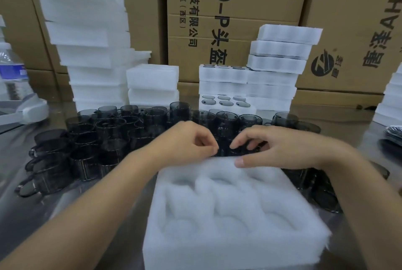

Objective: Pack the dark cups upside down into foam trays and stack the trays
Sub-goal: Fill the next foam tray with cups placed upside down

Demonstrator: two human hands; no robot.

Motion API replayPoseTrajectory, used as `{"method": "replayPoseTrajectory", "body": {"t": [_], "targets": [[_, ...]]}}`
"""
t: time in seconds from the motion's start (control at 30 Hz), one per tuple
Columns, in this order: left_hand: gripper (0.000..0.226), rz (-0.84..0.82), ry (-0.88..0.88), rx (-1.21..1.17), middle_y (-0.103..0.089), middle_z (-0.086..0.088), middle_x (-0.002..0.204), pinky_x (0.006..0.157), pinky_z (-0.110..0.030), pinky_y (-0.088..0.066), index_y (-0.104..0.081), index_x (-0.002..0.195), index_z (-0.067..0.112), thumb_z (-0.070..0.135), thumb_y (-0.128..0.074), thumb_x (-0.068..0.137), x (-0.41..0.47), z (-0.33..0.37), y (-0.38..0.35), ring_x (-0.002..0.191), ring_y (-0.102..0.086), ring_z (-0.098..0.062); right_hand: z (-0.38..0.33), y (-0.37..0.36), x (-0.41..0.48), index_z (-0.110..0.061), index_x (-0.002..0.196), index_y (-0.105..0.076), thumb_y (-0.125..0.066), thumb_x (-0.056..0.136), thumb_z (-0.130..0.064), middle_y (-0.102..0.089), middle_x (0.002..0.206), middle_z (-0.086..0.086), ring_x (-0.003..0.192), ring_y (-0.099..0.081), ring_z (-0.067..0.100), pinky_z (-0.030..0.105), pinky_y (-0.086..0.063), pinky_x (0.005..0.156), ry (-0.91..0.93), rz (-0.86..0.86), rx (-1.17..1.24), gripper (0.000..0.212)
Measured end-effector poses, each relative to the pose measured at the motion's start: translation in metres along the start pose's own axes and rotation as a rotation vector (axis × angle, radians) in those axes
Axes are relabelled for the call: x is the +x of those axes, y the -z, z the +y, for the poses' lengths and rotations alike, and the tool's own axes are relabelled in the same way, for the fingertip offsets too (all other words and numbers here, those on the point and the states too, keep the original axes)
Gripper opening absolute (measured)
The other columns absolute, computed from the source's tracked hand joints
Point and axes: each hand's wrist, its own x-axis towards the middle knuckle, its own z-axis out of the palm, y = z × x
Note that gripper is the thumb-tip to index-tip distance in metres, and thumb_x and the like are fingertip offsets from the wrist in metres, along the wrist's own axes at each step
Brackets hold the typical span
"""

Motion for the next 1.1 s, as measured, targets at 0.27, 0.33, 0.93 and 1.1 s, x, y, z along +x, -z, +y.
{"method": "replayPoseTrajectory", "body": {"t": [0.27,0.33,0.93,1.1], "targets": [[0.017,0.037,-0.041,-0.124,-0.074,0.009,0.088,0.077,-0.024,-0.054,-0.074,0.08,0.037,0.021,-0.073,0.081,-0.011,-0.007,0.013,0.08,-0.067,-0.004,0.014,-0.036,0.013,-0.046,0.101,-0.063,-0.07,0.08,-0.045,-0.064,0.107,-0.026,0.101,-0.055,-0.013,0.017,-0.045,0.092,0.104,0.118,0.137,0.022],[0.014,-0.074,-0.027,-0.132,-0.074,0.01,0.088,0.076,-0.023,-0.053,-0.075,0.083,0.037,0.023,-0.076,0.079,-0.015,-0.009,0.014,0.08,-0.067,-0.003,0.012,-0.041,0.015,-0.046,0.1,-0.063,-0.07,0.082,-0.041,-0.063,0.106,-0.028,0.1,-0.055,-0.013,0.014,-0.044,0.089,0.134,0.119,0.133,0.02],[0.017,0.227,0.355,0.437,-0.066,0.016,0.072,0.059,-0.026,-0.042,-0.067,0.067,0.033,0.03,-0.063,0.083,-0.019,-0.018,0.012,0.075,-0.062,-0.01,0.033,-0.036,0.015,-0.043,0.076,-0.067,-0.059,0.08,-0.014,-0.057,0.066,-0.027,0.048,-0.043,0.0,0.014,-0.038,0.05,0.021,0.116,0.163,0.031],[0.012,0.079,0.407,0.416,-0.068,0.018,0.08,0.062,-0.028,-0.047,-0.073,0.075,0.034,0.04,-0.067,0.084,-0.021,-0.014,0.023,0.078,-0.061,-0.008,0.034,-0.034,0.014,-0.044,0.08,-0.067,-0.058,0.082,-0.015,-0.061,0.087,-0.016,0.054,-0.047,0.004,0.017,-0.041,0.054,0.024,0.072,0.155,0.031]]}}
